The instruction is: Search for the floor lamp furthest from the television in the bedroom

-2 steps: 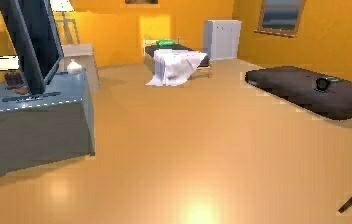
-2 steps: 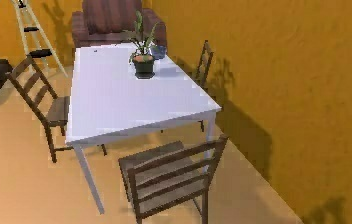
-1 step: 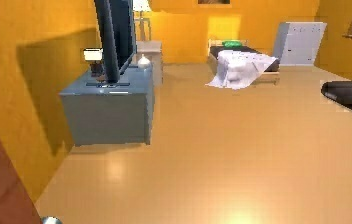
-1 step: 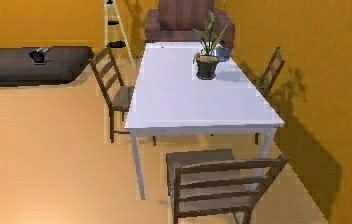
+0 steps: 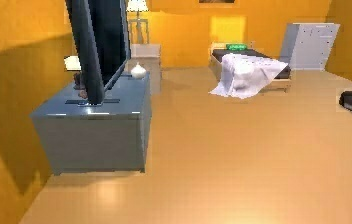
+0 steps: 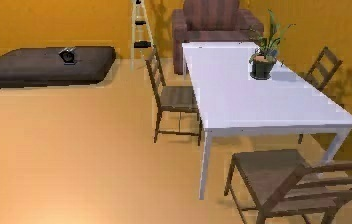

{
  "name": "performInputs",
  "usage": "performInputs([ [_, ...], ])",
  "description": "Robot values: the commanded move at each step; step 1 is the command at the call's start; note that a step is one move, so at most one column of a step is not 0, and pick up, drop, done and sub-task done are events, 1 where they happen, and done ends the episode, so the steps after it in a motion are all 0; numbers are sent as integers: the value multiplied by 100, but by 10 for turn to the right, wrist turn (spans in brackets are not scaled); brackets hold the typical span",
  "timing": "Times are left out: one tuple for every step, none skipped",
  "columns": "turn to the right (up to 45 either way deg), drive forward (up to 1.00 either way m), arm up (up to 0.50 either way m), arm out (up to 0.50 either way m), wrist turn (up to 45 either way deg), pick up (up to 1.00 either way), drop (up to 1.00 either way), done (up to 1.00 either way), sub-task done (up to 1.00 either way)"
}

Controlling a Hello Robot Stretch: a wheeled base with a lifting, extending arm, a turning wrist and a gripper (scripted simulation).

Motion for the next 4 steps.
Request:
performInputs([
  [-150,0,0,0,0,0,0,0,0],
  [0,70,0,0,0,0,0,0,0],
  [270,0,0,0,0,0,0,0,0],
  [30,0,0,0,0,0,0,0,0],
])
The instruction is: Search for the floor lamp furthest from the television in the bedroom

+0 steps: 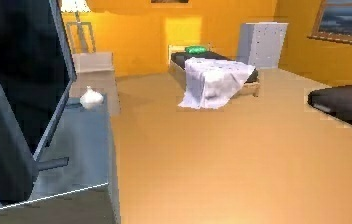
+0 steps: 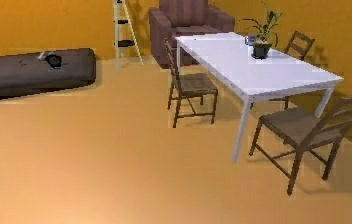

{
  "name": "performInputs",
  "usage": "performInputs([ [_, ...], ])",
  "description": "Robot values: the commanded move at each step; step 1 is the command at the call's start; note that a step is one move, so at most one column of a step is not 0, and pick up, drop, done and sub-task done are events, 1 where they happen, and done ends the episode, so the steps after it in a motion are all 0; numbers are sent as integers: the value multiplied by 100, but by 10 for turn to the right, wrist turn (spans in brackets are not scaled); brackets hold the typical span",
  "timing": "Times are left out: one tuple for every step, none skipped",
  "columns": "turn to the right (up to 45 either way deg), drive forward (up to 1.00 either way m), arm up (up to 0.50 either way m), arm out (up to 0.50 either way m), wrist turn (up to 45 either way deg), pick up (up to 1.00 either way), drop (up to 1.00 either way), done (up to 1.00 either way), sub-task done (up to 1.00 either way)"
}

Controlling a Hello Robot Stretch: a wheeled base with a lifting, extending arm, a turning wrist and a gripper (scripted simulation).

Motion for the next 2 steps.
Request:
performInputs([
  [0,70,0,0,0,0,0,0,0],
  [-90,0,0,0,0,0,0,0,0],
])
